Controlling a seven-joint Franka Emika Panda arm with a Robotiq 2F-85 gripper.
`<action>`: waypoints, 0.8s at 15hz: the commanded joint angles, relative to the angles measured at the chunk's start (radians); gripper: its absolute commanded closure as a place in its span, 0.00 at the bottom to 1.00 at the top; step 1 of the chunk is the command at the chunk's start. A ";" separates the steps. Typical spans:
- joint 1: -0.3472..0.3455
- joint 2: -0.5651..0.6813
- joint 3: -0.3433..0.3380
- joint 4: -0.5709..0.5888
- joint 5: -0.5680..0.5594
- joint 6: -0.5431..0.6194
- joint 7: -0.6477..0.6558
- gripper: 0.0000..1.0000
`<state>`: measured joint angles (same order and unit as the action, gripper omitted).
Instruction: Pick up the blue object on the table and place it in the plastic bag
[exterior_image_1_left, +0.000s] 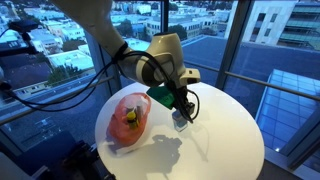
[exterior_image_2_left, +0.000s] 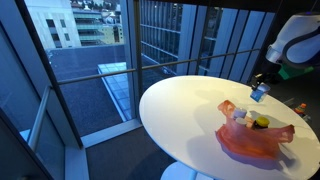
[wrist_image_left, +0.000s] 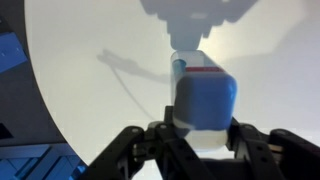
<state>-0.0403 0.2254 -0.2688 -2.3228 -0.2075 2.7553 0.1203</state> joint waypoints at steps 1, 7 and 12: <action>0.010 -0.077 0.080 -0.004 0.023 -0.079 -0.032 0.79; -0.002 -0.161 0.208 -0.006 0.202 -0.208 -0.206 0.79; 0.004 -0.161 0.212 0.001 0.221 -0.231 -0.210 0.54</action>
<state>-0.0275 0.0650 -0.0661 -2.3227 0.0148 2.5267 -0.0921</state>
